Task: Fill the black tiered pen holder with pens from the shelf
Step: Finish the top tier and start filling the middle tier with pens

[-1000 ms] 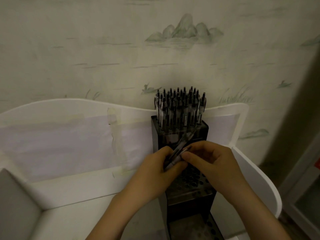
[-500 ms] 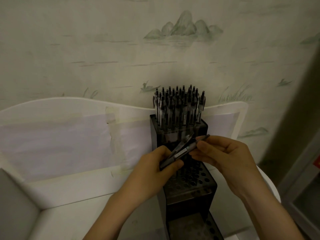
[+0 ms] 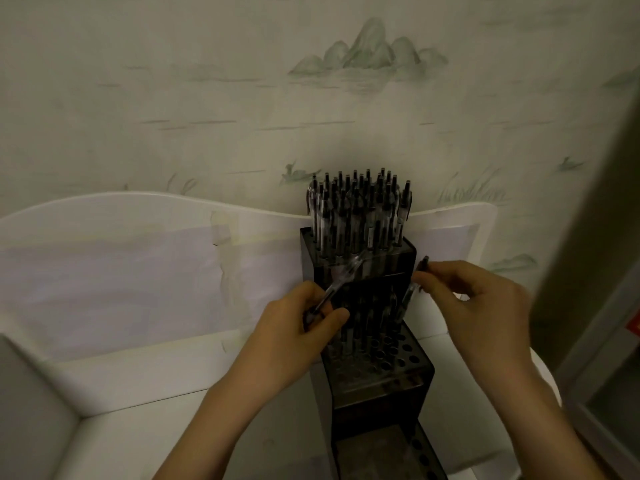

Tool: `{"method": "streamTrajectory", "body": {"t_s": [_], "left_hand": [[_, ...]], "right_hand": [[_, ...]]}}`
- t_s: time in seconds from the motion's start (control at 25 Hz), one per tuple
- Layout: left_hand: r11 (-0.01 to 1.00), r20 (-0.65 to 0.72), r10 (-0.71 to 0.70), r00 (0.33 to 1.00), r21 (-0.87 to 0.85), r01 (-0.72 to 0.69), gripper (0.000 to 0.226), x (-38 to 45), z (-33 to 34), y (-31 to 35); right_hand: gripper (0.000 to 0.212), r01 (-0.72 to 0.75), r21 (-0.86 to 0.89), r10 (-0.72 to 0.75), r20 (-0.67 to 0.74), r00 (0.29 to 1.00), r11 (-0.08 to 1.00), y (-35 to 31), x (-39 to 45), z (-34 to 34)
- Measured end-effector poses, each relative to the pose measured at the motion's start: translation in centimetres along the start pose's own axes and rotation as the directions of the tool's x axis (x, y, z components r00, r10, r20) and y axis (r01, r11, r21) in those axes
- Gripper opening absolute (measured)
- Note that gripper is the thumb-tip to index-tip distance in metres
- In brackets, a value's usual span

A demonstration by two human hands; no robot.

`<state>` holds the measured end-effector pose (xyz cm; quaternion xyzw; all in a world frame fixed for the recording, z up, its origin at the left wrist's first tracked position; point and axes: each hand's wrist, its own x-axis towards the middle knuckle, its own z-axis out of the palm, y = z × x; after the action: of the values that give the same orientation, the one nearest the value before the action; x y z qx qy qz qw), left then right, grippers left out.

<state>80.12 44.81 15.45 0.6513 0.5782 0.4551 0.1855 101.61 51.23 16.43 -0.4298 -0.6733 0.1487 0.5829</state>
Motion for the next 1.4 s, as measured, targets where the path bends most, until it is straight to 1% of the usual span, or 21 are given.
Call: {"method": "streamTrajectory", "body": {"t_s": [0.08,0.16,0.36,0.44,0.56,0.64,0.72,0.8,0.88,1.0,1.12,1.4], "left_hand": [[1.0,-0.005,0.002,1.0,-0.001,-0.002,0.027,-0.1,-0.1,0.0],[1.0,-0.003,-0.003,1.0,-0.002,0.003,0.026,-0.1,-0.2,0.1],[1.0,-0.013,-0.003,1.0,-0.006,0.003,0.026,-0.2,-0.3,0.1],[1.0,-0.023,0.002,1.0,-0.006,-0.002,0.026,-0.2,-0.3,0.1],[1.0,-0.03,0.003,1.0,-0.006,-0.003,0.025,-0.1,-0.3,0.1],[1.0,-0.029,0.008,1.0,-0.006,-0.009,0.025,-0.1,-0.2,0.1],[1.0,-0.026,0.01,1.0,-0.01,-0.01,0.025,-0.1,-0.1,0.3],[1.0,-0.028,0.013,1.0,-0.005,-0.013,0.025,0.0,-0.1,0.3],[1.0,-0.028,0.013,1.0,0.009,-0.013,0.025,0.0,-0.1,0.3],[1.0,-0.029,0.001,1.0,-0.004,-0.001,0.022,0.0,0.0,0.3],[0.999,-0.018,-0.01,1.0,-0.031,0.009,0.019,-0.1,0.1,0.2],[0.995,0.02,-0.008,1.0,-0.099,0.01,0.017,-0.3,0.2,0.1]], "right_hand": [[0.019,0.044,-0.05,-0.043,0.012,0.999,0.998,0.4,-0.2,0.4],[0.021,0.046,-0.076,-0.045,0.025,0.999,0.996,1.0,-0.2,0.8],[0.023,-0.01,-0.078,0.019,0.108,0.994,0.997,2.7,-0.8,1.8],[0.02,-0.047,-0.062,0.055,0.138,0.989,0.997,3.4,-0.8,1.9],[0.012,-0.09,-0.088,0.105,0.184,0.977,0.992,4.1,-0.1,1.7],[0.014,-0.111,-0.1,0.13,0.21,0.969,0.989,4.3,0.1,1.5],[0.018,-0.123,-0.101,0.141,0.191,0.971,0.987,4.4,0.1,1.5],[0.018,-0.138,-0.095,0.153,0.169,0.974,0.986,4.7,-0.1,1.7],[0.013,-0.155,-0.103,0.172,0.19,0.967,0.983,5.0,-0.3,2.1],[0.007,-0.135,-0.145,0.164,0.212,0.963,0.98,5.2,-0.6,2.5],[0.009,-0.143,-0.147,0.172,0.203,0.964,0.979,5.3,-0.6,2.6],[0.013,-0.231,-0.086,0.246,0.261,0.933,0.969,5.4,0.0,2.5]]}}
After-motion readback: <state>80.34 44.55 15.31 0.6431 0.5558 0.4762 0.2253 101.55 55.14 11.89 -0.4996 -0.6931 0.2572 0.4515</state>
